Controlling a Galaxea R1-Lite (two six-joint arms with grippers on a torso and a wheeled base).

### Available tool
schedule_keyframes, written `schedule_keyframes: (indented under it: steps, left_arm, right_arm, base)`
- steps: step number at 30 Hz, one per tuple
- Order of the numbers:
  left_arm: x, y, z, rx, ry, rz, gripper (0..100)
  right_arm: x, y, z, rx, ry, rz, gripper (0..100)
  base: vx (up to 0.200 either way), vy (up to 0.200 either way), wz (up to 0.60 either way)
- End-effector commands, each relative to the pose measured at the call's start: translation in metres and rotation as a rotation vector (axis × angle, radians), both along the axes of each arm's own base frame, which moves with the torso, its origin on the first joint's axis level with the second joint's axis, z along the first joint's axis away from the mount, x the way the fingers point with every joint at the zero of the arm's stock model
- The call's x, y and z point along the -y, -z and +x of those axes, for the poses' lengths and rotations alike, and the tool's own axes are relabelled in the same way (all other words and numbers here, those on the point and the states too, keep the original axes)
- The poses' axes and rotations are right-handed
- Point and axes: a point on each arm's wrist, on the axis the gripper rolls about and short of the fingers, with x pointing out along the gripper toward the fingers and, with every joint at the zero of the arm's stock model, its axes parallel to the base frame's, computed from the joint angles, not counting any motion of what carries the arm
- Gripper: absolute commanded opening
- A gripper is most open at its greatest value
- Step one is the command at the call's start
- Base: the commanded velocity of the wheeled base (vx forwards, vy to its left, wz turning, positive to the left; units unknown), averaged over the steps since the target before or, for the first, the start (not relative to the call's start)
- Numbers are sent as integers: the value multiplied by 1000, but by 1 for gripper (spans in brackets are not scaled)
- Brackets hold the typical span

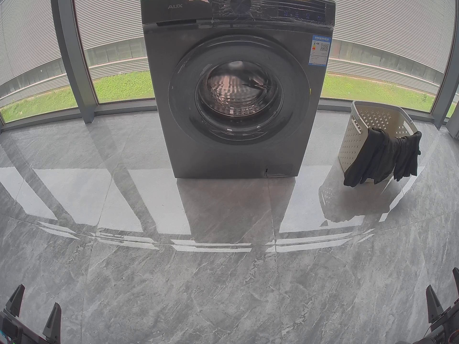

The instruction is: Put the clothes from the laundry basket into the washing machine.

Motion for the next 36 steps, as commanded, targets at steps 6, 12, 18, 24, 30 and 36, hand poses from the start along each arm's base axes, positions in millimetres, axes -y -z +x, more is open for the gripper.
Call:
schedule_keyframes:
  steps: [6,12,18,24,30,36]
  left_arm:
    - [0,5,0,0,0,-1,100]
    - [0,5,0,0,-1,-5,100]
    - [0,5,0,0,-4,-8,100]
    - [0,5,0,0,-4,-11,100]
    - [0,5,0,0,-4,-10,100]
    - [0,5,0,0,-1,-8,100]
  right_arm:
    - [0,5,0,-1,-1,0,100]
    - [0,5,0,-1,-1,0,100]
    - [0,5,0,-1,-1,0,100]
    - [0,5,0,-1,-1,0,100]
    - [0,5,0,-1,-1,0,100]
    - [0,5,0,-1,-1,0,100]
  base:
    - [0,0,0]
    - [33,0,0]
    - [200,0,0]
    - [200,0,0]
    - [200,0,0]
    - [200,0,0]
